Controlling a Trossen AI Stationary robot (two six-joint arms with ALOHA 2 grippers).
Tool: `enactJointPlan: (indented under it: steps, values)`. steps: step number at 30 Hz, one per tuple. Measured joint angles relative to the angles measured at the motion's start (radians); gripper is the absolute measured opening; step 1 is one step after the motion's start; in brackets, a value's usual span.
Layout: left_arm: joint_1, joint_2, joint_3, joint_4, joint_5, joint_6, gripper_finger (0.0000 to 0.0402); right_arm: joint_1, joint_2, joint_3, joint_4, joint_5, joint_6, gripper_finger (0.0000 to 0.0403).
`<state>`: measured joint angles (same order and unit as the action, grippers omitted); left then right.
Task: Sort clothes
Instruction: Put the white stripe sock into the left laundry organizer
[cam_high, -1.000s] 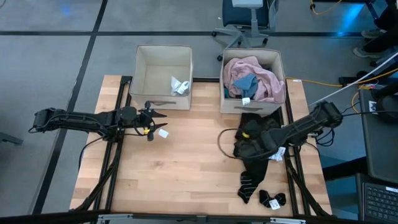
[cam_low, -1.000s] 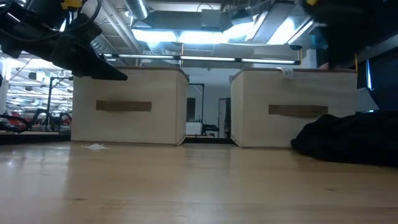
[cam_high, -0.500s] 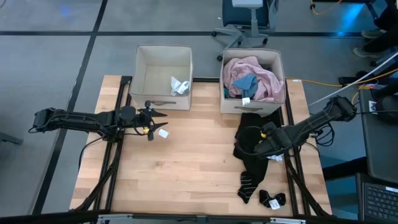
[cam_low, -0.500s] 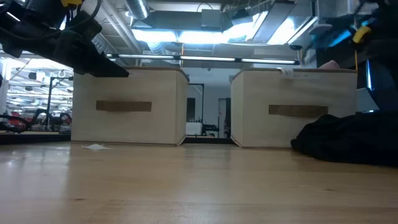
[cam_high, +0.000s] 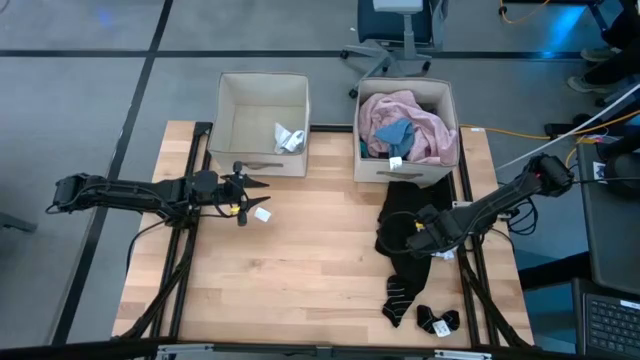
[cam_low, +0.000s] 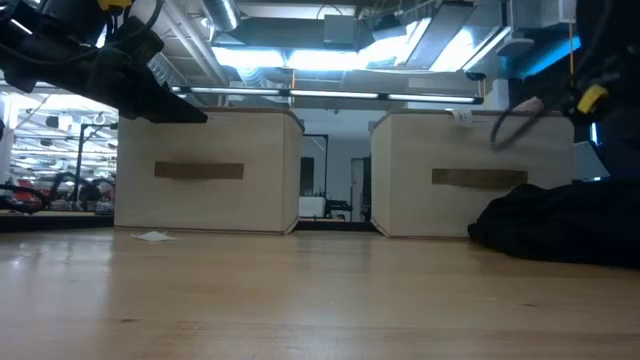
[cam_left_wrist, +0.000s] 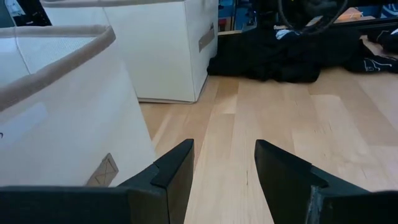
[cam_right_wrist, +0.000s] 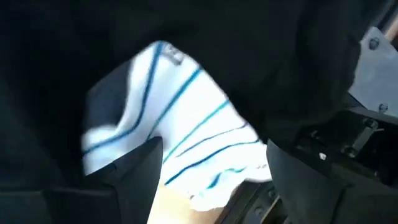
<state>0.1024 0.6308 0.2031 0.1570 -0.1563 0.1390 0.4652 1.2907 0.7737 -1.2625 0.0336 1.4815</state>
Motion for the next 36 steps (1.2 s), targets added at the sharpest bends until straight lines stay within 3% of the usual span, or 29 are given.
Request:
enactJointPlan:
  steps: [4, 7, 19, 24, 28, 32, 36]
  values:
    - [0.0, 0.0, 0.0, 0.0, 0.0, 0.0, 0.0162, 0.0, 0.0, -0.077, 0.093, -0.002, 0.035, 0.0273]
    - [0.0, 0.0, 0.0, 0.0, 0.0, 0.002, 0.0162, -0.001, 0.0, -0.107, 0.169, -0.023, 0.035, 0.024]
    - [0.0, 0.0, 0.0, 0.001, 0.0, 0.01, 0.0162, -0.001, 0.001, -0.1, 0.218, 0.004, -0.007, 0.0012]
    - [0.002, 0.0, 0.0, 0.012, -0.001, 0.009, 0.0162, -0.003, 0.0, -0.068, 0.2, -0.061, -0.055, 0.0021]
    - [0.002, 0.0, 0.0, 0.012, -0.001, 0.002, 0.0162, -0.005, 0.0, 0.032, 0.178, -0.053, -0.074, 0.0005]
    - [0.002, 0.0, 0.0, 0.012, -0.001, 0.011, 0.0162, -0.043, 0.0, 0.162, 0.178, -0.084, -0.106, 0.0014]
    - [0.002, 0.0, 0.0, 0.011, -0.001, 0.01, 0.0162, -0.085, 0.002, 0.293, 0.246, 0.071, -0.225, 0.0005]
